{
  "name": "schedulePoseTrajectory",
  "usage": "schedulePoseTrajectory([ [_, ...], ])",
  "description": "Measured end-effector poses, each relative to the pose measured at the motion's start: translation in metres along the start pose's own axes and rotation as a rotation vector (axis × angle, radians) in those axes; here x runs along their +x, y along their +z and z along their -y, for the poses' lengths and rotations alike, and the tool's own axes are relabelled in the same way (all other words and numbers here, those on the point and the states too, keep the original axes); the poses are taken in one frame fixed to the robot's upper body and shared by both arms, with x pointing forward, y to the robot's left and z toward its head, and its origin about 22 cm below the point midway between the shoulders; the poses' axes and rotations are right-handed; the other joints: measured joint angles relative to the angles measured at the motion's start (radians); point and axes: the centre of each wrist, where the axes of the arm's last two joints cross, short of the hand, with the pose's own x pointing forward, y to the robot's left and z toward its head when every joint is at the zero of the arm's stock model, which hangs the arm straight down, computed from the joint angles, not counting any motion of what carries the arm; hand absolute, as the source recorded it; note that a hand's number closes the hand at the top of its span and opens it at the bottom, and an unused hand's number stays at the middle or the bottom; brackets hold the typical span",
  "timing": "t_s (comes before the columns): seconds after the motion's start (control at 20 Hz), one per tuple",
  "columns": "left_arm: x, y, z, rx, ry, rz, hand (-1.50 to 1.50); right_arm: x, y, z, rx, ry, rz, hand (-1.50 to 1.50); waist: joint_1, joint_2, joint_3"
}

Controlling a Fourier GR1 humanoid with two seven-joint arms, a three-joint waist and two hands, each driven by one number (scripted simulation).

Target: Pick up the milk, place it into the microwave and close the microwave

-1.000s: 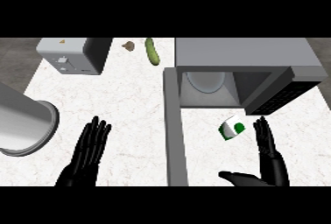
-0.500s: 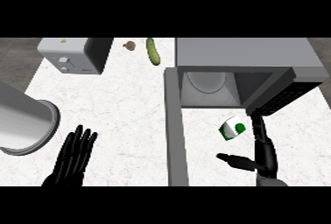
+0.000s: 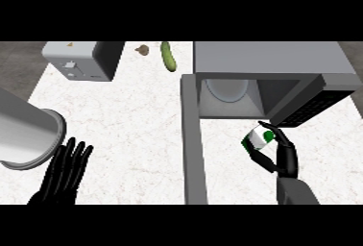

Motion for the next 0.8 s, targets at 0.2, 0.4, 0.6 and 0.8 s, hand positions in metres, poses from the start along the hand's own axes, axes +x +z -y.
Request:
schedulePoseTrajectory([
  [0.2, 0.001, 0.008, -0.007, -0.001, -0.003, 0.001, -1.5, -0.005, -0.008, 0.01, -0.027, 0.039, -0.002, 1.5, 0.004, -0.002, -0.002],
  [0.4, 0.001, 0.005, -0.017, -0.004, -0.009, -0.001, -1.5, -0.009, -0.012, 0.011, -0.012, 0.081, -0.023, 1.5, 0.007, -0.004, -0.005],
  [0.6, 0.005, 0.009, -0.022, -0.005, -0.012, 0.003, -1.5, -0.01, -0.015, 0.014, 0.002, 0.131, -0.044, 1.5, 0.008, -0.006, -0.006],
  [0.8, 0.011, 0.012, -0.024, 0.005, -0.01, 0.006, -1.5, -0.01, -0.015, 0.017, 0.013, 0.178, -0.032, 1.5, 0.002, -0.007, -0.006],
])
